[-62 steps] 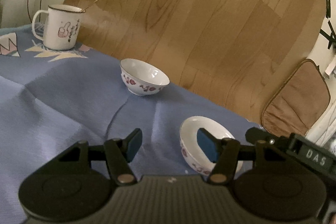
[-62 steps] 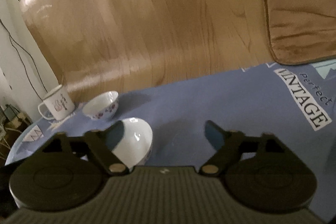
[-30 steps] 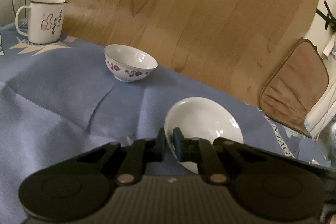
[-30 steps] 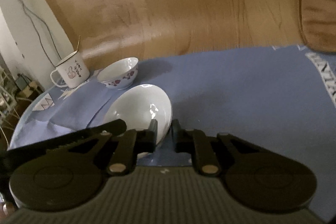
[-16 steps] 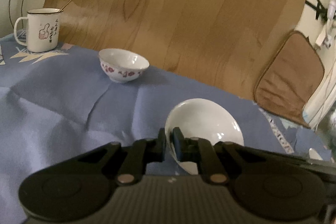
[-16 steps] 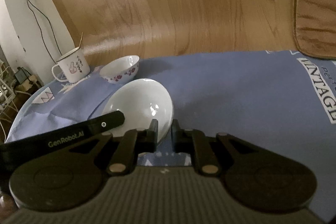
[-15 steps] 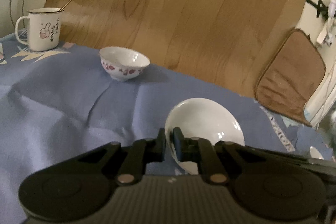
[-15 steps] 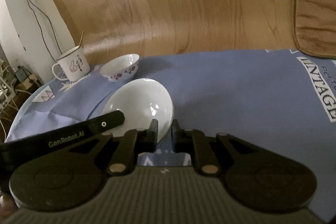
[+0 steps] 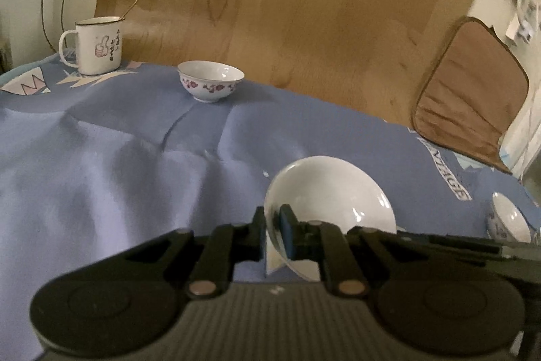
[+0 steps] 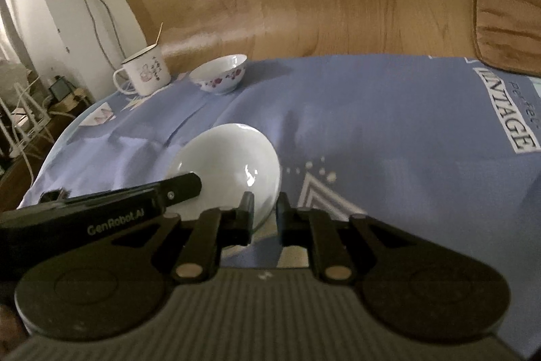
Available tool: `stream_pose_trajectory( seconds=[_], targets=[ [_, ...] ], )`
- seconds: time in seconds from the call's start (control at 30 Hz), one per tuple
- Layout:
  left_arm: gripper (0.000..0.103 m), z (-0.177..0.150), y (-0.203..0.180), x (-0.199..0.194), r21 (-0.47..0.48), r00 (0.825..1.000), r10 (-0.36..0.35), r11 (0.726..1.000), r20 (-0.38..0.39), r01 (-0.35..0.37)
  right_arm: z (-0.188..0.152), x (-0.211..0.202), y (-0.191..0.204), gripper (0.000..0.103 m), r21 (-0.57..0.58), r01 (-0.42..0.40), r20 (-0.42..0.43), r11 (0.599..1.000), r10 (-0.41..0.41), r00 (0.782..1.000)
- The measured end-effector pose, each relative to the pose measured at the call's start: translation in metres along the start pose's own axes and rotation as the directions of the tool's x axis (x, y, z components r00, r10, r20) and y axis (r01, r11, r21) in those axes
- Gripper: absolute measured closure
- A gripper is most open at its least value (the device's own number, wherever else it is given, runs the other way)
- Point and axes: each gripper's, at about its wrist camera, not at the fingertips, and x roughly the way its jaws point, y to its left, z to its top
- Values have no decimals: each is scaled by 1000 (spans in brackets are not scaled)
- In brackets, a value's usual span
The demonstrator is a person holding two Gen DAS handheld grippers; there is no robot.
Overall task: Organize plates and bowls
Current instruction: 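Carry both bowls toward the plate stack by the window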
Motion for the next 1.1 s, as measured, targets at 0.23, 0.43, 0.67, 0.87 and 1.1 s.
stream_pose_trajectory(
  seconds=[0.23,0.43,0.67,0.87,1.1],
  targets=[
    [93,-6,-17,-9,31,1000,4,1000,-6,-3,-8,-16,-8,87,10,-12,9,1000,12,1000],
    [93,-8,-31,-12,57,1000,15,998,-9,-15,-14,-23,-15,86,23,-16,15,1000,16,1000],
    [93,-7,-46,-13,87,1000,13,996,-7,-12,-17,-32,-25,86,41,-17,41,999,15,999],
    [93,1,-81,-11,149,1000,-26,988,7,25,-19,-53,-42,86,64,19,108,998,-26,994],
    [92,14,-149,-4,244,989,-146,960,16,137,-23,-93,-79,86,122,116,226,986,-141,964]
  ],
)
